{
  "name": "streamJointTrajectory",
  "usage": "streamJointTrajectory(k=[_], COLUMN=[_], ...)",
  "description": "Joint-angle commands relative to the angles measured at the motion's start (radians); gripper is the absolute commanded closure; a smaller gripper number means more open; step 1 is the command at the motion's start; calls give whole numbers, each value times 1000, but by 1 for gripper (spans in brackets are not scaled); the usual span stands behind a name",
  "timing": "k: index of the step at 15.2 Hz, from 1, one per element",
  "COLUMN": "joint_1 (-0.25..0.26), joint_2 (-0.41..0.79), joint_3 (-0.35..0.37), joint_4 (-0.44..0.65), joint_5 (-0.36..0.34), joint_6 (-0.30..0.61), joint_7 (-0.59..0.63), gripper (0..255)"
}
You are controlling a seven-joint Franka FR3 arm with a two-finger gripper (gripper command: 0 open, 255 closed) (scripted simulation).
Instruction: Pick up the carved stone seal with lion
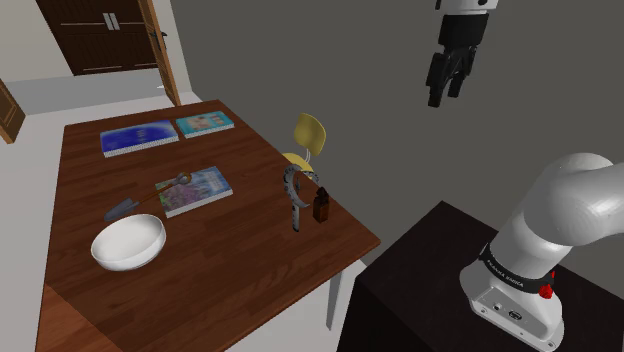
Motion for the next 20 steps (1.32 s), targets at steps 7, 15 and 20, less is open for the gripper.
streamJointTrajectory(k=[7, 15, 20], joint_1=[12, 23, 27], joint_2=[74, 271, 446], joint_3=[6, 19, 30], joint_4=[-139, -243, -255], joint_5=[4, 7, 3], joint_6=[238, 572, 780], joint_7=[-28, -62, -79], gripper=[0, 0, 0])
